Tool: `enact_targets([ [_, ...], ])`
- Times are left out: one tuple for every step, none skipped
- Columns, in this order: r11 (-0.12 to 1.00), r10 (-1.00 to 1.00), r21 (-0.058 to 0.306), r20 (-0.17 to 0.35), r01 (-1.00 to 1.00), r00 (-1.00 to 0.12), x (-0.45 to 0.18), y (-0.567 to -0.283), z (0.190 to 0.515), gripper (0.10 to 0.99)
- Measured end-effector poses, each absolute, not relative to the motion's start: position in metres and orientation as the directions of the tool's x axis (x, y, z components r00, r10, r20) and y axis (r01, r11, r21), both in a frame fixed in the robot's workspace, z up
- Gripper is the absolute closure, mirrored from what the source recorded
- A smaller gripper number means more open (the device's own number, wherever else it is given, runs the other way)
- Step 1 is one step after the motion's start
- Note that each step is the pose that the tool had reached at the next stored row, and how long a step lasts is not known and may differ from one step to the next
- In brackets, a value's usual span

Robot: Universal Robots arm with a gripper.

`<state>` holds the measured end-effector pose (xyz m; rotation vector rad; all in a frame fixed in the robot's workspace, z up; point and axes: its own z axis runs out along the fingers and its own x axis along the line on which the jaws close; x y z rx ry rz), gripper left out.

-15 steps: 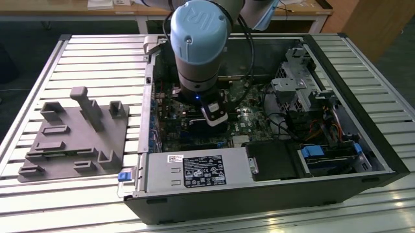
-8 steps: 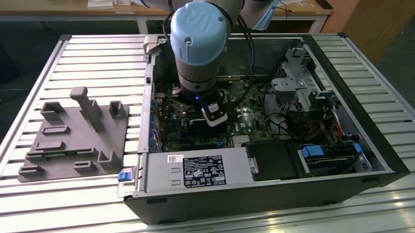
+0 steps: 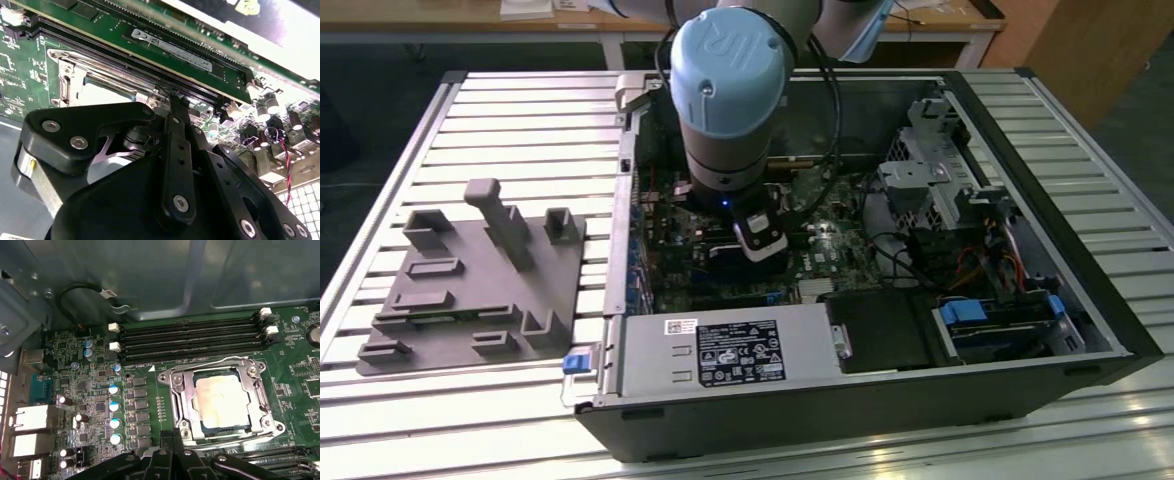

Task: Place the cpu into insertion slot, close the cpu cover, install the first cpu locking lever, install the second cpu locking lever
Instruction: 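Install the second cpu locking lever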

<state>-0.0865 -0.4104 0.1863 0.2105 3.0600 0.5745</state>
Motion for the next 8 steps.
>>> enact_targets([
  [0.923, 0.136, 0.362, 0.004, 0.128, -0.991, -0.0866, -0.4103, 0.1862, 0.98],
  [0.923, 0.136, 0.362, 0.004, 0.128, -0.991, -0.0868, -0.4103, 0.1861, 0.98],
  [0.923, 0.136, 0.362, 0.004, 0.128, -0.991, -0.0869, -0.4102, 0.1861, 0.98],
  [0.923, 0.136, 0.362, 0.004, 0.128, -0.991, -0.0869, -0.4101, 0.186, 0.98],
  [0.923, 0.136, 0.363, 0.004, 0.128, -0.991, -0.0869, -0.41, 0.186, 0.98],
  [0.923, 0.136, 0.362, 0.004, 0.128, -0.991, -0.087, -0.41, 0.1861, 0.98],
  [0.923, 0.136, 0.362, 0.004, 0.128, -0.991, -0.0869, -0.4099, 0.1866, 0.98],
  [0.923, 0.136, 0.362, 0.004, 0.128, -0.991, -0.0869, -0.4099, 0.1874, 0.98],
])
